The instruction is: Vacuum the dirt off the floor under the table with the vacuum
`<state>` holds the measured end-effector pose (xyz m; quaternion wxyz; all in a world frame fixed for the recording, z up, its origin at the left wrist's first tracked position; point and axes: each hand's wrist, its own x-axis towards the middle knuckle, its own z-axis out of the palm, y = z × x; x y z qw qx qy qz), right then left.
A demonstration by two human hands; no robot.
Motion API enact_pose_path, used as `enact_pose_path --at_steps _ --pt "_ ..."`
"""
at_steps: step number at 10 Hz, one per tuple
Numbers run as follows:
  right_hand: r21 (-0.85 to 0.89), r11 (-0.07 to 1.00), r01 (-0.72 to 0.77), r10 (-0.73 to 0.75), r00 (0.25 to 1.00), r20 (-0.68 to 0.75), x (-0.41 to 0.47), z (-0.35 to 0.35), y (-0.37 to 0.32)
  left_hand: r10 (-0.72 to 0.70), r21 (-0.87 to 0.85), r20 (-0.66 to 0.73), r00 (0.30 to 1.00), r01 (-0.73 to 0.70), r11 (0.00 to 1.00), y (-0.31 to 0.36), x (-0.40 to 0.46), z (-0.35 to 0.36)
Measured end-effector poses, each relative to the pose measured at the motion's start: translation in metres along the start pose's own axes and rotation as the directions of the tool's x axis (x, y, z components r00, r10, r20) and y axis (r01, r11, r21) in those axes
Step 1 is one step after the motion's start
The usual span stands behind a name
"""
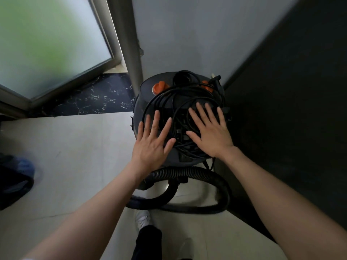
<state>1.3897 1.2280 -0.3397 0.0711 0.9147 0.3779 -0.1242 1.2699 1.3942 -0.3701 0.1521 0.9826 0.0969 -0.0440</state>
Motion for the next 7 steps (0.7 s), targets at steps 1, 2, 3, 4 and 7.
enact_pose_path --at_steps 1,2,3,4,7 --pt "0.002 1.0 -0.005 0.005 1.0 0.027 -0.001 -0.005 0.001 -0.002 -0.031 0.063 0.998 0.004 1.0 0.002 0.0 -0.001" --pt "0.027 1.0 -0.007 0.005 0.999 0.043 -0.001 -0.003 -0.002 -0.007 -0.036 0.094 0.996 0.01 0.999 0.002 0.001 -0.001" --pt "0.019 1.0 -0.014 0.013 0.999 0.048 -0.001 -0.002 -0.004 -0.002 -0.022 0.126 0.992 0.004 1.0 0.002 0.001 -0.003" --pt "0.049 0.999 -0.018 0.016 0.999 0.042 0.0 -0.002 -0.003 -0.005 0.004 0.044 0.999 0.005 1.0 0.004 0.0 -0.008" --pt "0.591 0.801 -0.098 0.001 0.987 0.163 -0.008 -0.045 0.013 0.032 0.079 0.006 0.999 -0.032 0.996 0.023 0.024 -0.034"
